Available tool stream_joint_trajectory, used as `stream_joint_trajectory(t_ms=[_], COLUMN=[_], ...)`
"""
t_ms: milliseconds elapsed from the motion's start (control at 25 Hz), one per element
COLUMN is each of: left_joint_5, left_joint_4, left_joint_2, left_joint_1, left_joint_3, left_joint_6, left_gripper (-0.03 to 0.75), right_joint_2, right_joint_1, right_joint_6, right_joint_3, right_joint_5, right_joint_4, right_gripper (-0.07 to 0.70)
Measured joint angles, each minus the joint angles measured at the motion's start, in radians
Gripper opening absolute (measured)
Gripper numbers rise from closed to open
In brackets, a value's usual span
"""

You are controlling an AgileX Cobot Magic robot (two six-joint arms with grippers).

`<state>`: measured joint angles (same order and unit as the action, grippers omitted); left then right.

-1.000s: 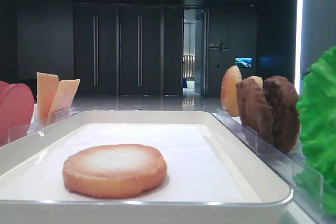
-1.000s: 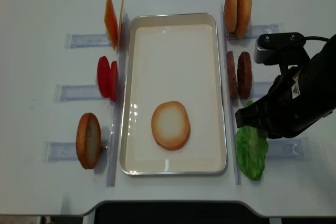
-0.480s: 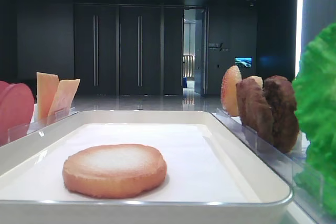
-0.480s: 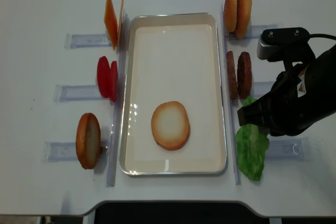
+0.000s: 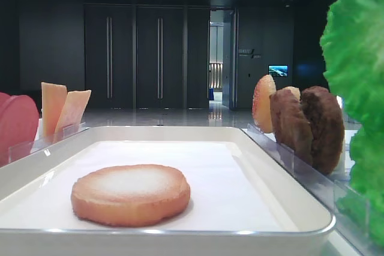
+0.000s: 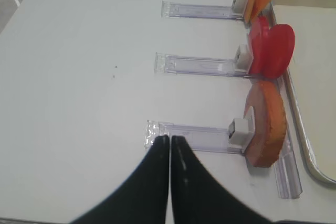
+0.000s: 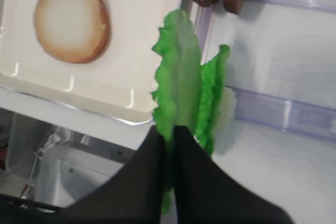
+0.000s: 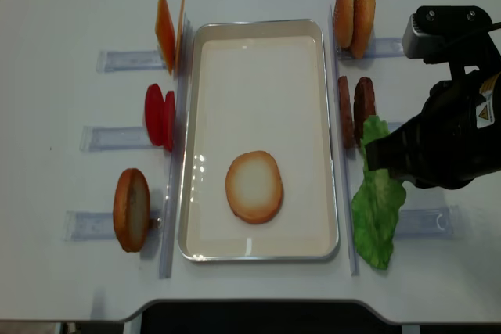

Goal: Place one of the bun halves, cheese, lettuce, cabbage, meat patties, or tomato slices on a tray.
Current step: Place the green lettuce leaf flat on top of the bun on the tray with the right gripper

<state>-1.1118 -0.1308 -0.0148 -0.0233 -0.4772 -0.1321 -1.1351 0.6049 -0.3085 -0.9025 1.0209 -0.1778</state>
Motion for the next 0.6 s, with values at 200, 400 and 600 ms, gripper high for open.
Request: stream_joint_trajectory(t_ms=[200,400,600], left_joint_5=[0.0,0.0,0.0], left_joint_4=[0.0,0.0,0.0], left_joint_2=[0.0,0.0,0.0], left_joint_1=[0.0,0.0,0.0], left_joint_3=[0.0,0.0,0.0], left_joint_6=[0.0,0.0,0.0], left_gripper=[0.0,0.0,0.0], right_joint_2=[0.001,0.001,-0.012], right_joint_1=[0.0,0.0,0.0], right_joint_6=[0.143,0.309,0.442], right_joint_3=[-0.023,-0.027,-0.032], right_joint_5=[-0.006,-0.054,-0.078], right_joint_4=[-0.206,-0.44,-0.608], right_gripper=[0.017,0.017,0.017])
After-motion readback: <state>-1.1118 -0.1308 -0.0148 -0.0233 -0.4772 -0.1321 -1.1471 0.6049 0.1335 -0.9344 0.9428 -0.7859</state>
